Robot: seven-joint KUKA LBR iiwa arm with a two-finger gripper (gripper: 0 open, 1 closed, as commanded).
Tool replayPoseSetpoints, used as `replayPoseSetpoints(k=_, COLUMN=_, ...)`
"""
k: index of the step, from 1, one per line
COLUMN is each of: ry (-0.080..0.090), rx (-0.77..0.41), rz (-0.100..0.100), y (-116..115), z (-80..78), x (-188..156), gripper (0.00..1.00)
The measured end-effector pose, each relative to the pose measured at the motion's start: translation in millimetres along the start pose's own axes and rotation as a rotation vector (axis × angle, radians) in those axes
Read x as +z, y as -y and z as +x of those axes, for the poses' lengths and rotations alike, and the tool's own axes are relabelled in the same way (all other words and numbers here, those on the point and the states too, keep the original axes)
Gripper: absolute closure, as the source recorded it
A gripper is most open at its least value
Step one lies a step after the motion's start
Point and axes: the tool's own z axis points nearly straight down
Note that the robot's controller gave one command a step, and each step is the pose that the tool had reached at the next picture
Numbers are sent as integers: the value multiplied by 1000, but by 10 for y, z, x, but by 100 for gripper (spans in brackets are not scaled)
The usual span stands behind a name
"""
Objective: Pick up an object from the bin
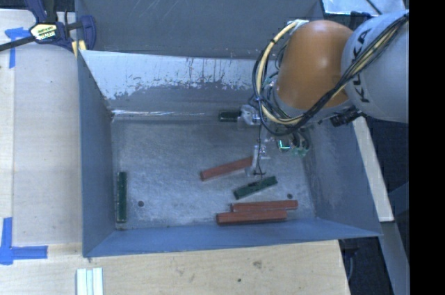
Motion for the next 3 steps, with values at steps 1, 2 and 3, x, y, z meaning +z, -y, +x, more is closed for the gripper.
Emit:
replayPoseSetpoints(k=1, ry=8, rx=0, rz=0, y=0, z=-19, x=-38, gripper=0)
replayPoseSetpoints(k=2, ry=7, rx=-63, rz=0, y=111, z=144, x=686, gripper=100)
replayPoseSetpoints(k=3, ry=7, rx=-63, rz=0, y=111, z=144, x=686, gripper=100)
